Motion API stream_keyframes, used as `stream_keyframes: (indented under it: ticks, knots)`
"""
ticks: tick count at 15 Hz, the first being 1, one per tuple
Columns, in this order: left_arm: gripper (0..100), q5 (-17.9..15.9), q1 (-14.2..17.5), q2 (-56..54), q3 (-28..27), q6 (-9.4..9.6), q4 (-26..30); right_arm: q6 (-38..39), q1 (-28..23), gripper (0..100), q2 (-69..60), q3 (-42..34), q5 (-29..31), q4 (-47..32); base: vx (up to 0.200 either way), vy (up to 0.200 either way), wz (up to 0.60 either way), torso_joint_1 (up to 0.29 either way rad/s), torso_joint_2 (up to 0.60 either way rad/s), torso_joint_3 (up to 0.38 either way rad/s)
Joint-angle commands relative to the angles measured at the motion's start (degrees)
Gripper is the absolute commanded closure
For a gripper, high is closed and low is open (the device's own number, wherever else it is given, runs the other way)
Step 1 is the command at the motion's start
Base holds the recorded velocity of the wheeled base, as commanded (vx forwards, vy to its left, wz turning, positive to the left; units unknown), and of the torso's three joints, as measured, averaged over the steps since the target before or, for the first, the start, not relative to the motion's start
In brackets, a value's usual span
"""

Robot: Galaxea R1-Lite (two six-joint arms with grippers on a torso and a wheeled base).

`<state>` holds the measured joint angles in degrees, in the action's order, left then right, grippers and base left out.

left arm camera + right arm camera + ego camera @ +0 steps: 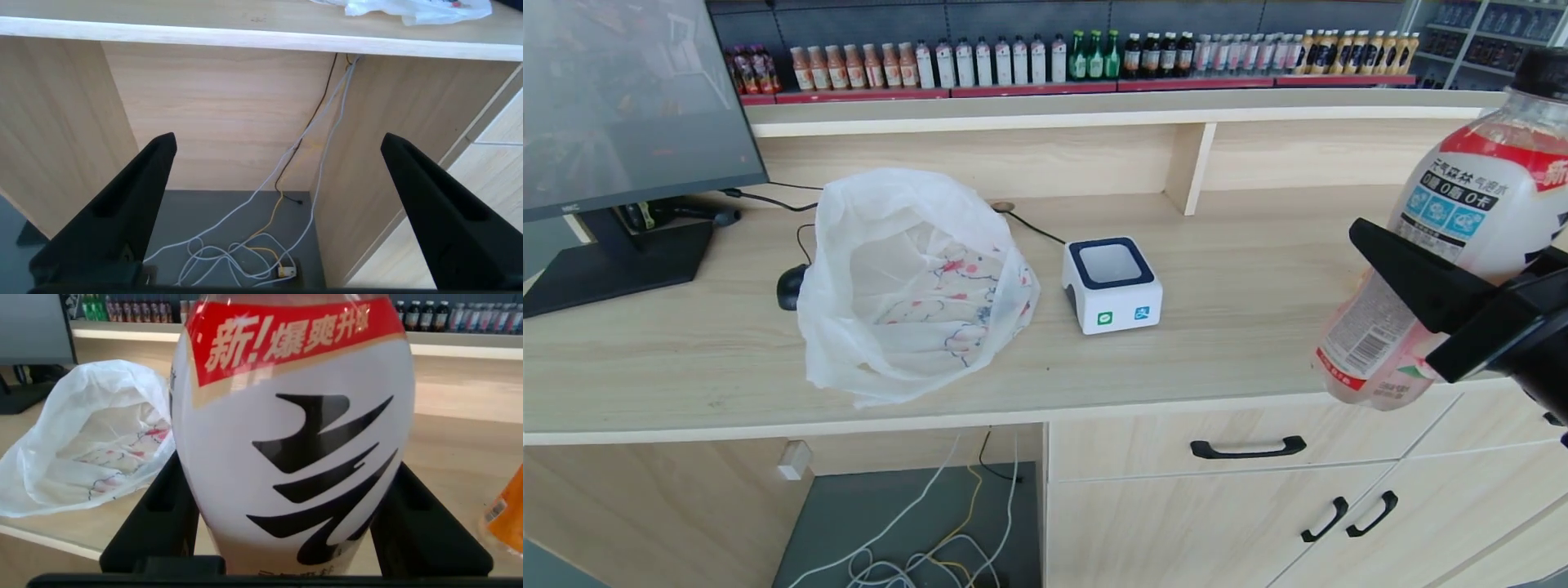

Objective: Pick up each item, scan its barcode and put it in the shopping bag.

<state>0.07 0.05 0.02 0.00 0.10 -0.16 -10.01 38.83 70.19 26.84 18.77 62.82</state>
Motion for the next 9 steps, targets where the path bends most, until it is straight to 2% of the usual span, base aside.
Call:
stream_keyframes:
  ticks: [1, 5, 9]
  knots:
    - [0, 0.0, 0.0, 0.0, 0.0, -0.01, 0.0, 0.0, 0.0, 100, 0.3, 0.0, 0.0, 0.0, 0.0, 0.2, 0.0, -0.002, 0.01, -0.002]
    - [0, 0.0, 0.0, 0.0, 0.0, 0.08, 0.0, -0.1, -0.1, 100, 0.3, -0.7, 0.0, 0.0, 0.0, 0.0, 0.0, 0.0, 0.0, 0.0]
    - [0, 0.0, 0.0, 0.0, 0.0, 0.17, 0.0, -3.8, -0.1, 100, 0.6, -0.8, -0.3, 0.0, 0.0, 0.0, 0.0, 0.0, 0.0, 0.0]
